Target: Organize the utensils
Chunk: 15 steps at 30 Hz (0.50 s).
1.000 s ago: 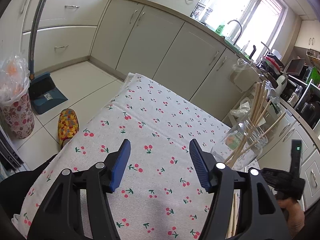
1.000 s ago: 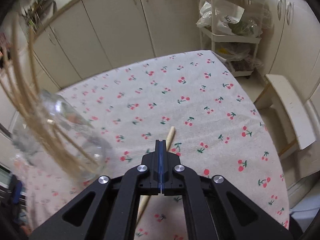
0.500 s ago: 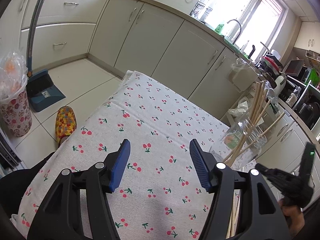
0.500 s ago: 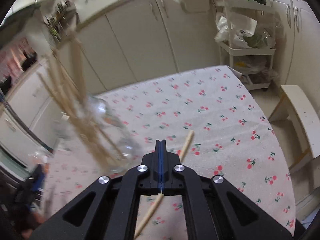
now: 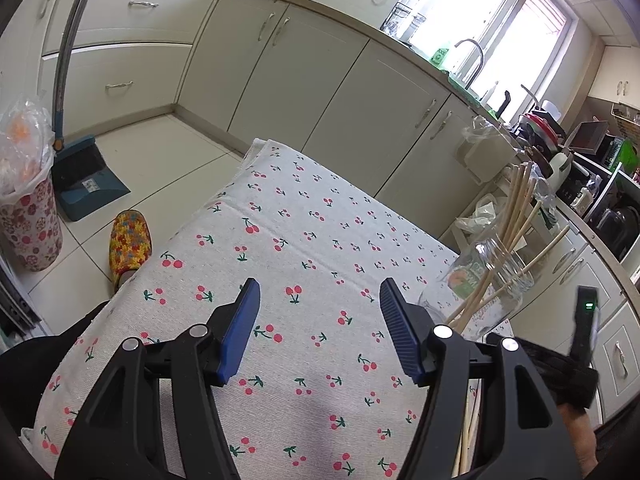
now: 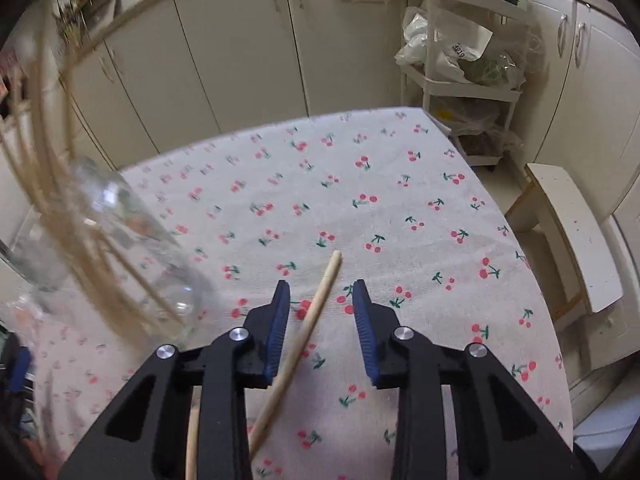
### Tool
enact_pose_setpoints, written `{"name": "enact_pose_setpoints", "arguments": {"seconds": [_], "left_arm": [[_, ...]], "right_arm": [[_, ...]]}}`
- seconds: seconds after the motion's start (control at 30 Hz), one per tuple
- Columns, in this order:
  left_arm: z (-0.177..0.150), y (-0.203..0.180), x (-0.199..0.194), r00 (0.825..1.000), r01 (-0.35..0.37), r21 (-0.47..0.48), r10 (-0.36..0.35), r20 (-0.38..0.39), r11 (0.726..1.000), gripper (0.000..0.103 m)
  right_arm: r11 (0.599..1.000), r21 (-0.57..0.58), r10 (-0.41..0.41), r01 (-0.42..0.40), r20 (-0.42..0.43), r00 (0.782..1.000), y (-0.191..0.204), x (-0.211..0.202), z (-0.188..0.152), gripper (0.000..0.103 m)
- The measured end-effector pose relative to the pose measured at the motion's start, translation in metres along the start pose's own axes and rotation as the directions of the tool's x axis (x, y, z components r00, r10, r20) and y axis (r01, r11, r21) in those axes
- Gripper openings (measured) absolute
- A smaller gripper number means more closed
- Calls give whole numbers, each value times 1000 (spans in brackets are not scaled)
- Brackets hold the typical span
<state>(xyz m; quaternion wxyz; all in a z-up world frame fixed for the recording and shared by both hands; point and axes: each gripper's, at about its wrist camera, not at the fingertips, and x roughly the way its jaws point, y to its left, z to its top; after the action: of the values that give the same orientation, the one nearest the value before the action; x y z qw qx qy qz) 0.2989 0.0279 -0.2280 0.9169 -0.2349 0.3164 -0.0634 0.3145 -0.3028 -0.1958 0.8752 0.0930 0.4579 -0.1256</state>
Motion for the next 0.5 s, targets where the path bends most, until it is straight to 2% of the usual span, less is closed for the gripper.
{"name": "enact_pose_setpoints", "arguments": {"seconds": [0.03, 0.07, 0.1, 0.2, 0.33, 0.37, 0.4, 0.43, 0.47, 0.5], "left_arm": [[0, 0, 0, 1000, 1, -2, -1, -1, 1000, 59], [0, 0, 0, 1000, 1, -3, -1, -1, 1000, 60], [0, 0, 0, 1000, 0, -3, 0, -2, 1000, 60], [0, -1, 1, 1000, 2, -4, -2, -4, 1000, 60], [0, -1, 1, 1000, 3, -7, -3, -4, 1000, 60], [0, -1, 1, 1000, 3, -7, -3, -4, 1000, 60], [0, -2, 2, 1000, 2, -7, -2, -4, 1000, 60], [0, -2, 2, 1000, 1, -6, -1, -4, 1000, 60], [0, -1, 2, 1000, 2, -6, -2, -4, 1000, 60], [0, 0, 2, 1000, 1, -7, -1, -4, 1000, 60]], "right_arm": [[999, -38, -27, 27, -4, 1000, 5, 7, -1, 21], [992, -112, -52, 55, 28, 998, 15, 8, -2, 13], [988, -143, -51, 54, 28, 998, 18, 9, -3, 7], [984, -177, 3, 0, 19, 1000, 19, -1, -7, 6], [986, -49, 162, -160, 58, 985, -1, -40, -7, 6], [979, -18, 204, -203, 76, 976, -4, -53, -6, 6], [960, 18, 277, -281, 115, 954, -7, -71, -4, 6], [938, 34, 337, -346, 154, 929, -7, -85, -2, 6], [912, 29, 395, -410, 216, 893, -3, -106, 2, 6], [898, 15, 421, -440, 259, 869, 1, -118, 6, 6]]}}
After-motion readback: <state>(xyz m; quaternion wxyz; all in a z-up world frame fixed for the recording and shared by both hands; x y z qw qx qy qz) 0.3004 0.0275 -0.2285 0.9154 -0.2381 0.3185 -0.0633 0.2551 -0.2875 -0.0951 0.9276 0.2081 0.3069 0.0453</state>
